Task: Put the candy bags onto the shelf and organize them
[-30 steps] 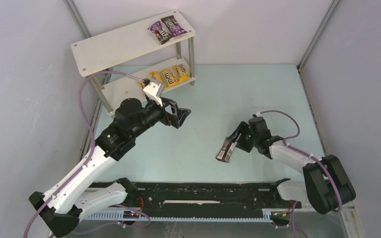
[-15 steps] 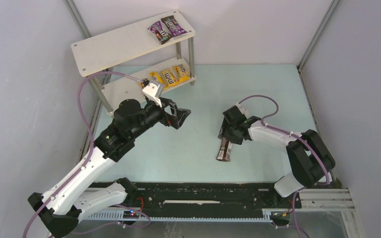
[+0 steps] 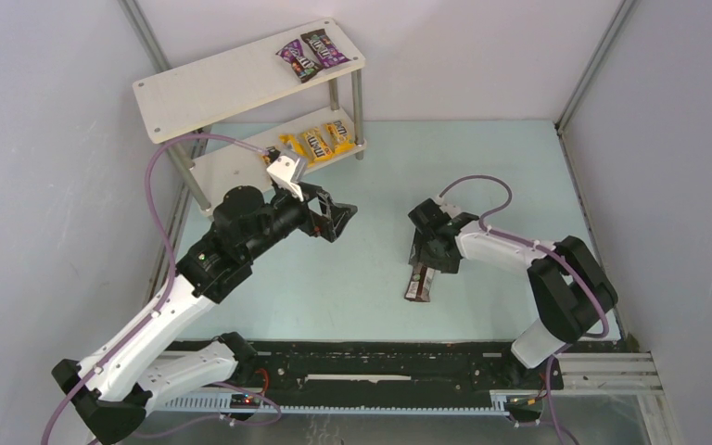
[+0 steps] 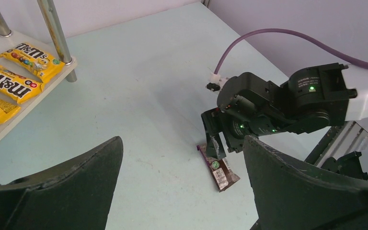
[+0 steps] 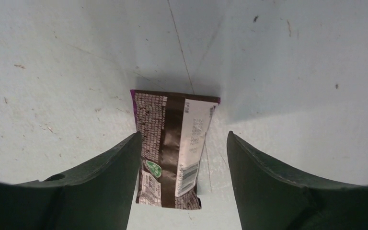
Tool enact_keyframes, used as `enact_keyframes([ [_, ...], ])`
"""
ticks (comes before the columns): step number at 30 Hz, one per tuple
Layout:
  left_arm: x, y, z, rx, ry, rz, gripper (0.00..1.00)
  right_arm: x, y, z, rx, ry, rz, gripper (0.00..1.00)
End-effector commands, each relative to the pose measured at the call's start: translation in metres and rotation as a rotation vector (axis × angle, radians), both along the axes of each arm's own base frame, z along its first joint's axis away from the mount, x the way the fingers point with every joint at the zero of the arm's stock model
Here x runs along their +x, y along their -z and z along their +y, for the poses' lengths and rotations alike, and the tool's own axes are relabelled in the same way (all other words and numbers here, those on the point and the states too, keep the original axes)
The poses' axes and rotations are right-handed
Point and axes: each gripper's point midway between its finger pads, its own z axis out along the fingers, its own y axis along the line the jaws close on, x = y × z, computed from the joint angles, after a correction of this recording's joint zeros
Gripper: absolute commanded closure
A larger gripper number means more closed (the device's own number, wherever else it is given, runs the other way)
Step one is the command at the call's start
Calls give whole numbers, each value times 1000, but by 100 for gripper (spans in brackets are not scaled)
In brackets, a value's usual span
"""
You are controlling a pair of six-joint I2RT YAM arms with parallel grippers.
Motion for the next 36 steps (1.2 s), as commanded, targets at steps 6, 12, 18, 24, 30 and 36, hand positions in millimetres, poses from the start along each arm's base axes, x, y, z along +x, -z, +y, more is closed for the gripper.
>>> enact_keyframes([
  [6, -1, -14, 1, -4, 2, -50, 0, 15, 3, 21, 32, -47, 24, 28],
  [12, -1, -13, 1, -1, 2, -48, 0, 19, 4, 22, 29, -37, 18, 39],
  [18, -2, -13, 0, -2, 5, -50, 0, 22, -5, 32, 116, -28, -41, 59],
  [24, -4, -15, -1, -6, 10, -53, 0, 25, -21, 36, 172, -38, -117, 67],
  [30, -7, -19, 0, -16, 14, -63, 0, 17, -46, 45, 262, -95, -207, 67],
  [36, -10, -13, -11, -35, 52, -34, 0, 2, -78, 49, 384, -116, -274, 67],
])
